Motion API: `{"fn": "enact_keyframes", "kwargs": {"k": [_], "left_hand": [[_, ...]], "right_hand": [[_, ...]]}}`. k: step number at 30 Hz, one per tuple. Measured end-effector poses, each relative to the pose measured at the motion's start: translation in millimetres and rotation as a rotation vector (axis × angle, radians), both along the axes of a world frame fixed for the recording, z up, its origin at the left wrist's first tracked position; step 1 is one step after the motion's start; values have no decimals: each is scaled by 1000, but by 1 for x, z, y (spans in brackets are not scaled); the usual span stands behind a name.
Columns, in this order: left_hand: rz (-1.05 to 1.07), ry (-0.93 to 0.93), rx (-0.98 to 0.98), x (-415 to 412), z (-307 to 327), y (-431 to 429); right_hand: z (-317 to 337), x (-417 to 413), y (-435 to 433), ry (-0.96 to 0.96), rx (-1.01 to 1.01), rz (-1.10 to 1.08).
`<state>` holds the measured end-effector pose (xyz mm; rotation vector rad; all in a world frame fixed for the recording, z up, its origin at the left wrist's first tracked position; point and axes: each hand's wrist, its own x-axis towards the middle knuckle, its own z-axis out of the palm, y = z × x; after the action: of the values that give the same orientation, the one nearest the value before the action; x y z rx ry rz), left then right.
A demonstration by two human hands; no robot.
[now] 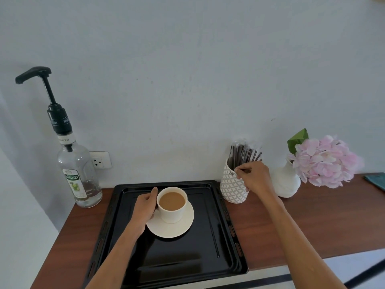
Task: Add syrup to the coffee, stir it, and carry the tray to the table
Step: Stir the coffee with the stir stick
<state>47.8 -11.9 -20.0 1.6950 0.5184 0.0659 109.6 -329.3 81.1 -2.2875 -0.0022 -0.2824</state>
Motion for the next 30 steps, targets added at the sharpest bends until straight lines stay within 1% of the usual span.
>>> {"fn": "enact_keyframes", "kwargs": {"k": [3,5,8,10,13,16,19,25,28,30], "left_hand": [[-1,0,-8,-1,0,0],[-1,1,-15,-1,0,0],[-5,1,-22,-3,0,1],[-9,2,-23,-3,0,1],[-10,1,-21,-3,-1,2],[-12,0,-31,-5,-2,1],[-5,-6,-40,-7,-3,1],[-21,-25,-39,-4,3,-7],[-30,-20,-29,-8,5,-7],[19,-3,-38,-5,-2,4]], "right_hand": [[-5,6,6,21,57,-2],[-3,6,10,-29,30,-20],[15,-3,16,-154,-74,-44],[35,-11,22,-275,-118,-46],[69,-25,32,-462,-73,-48],[90,-34,44,-542,19,-17],[88,-40,63,-507,96,72],[60,-46,89,-374,153,191],[49,-53,102,-328,121,255],[32,-45,124,-258,77,336]]}}
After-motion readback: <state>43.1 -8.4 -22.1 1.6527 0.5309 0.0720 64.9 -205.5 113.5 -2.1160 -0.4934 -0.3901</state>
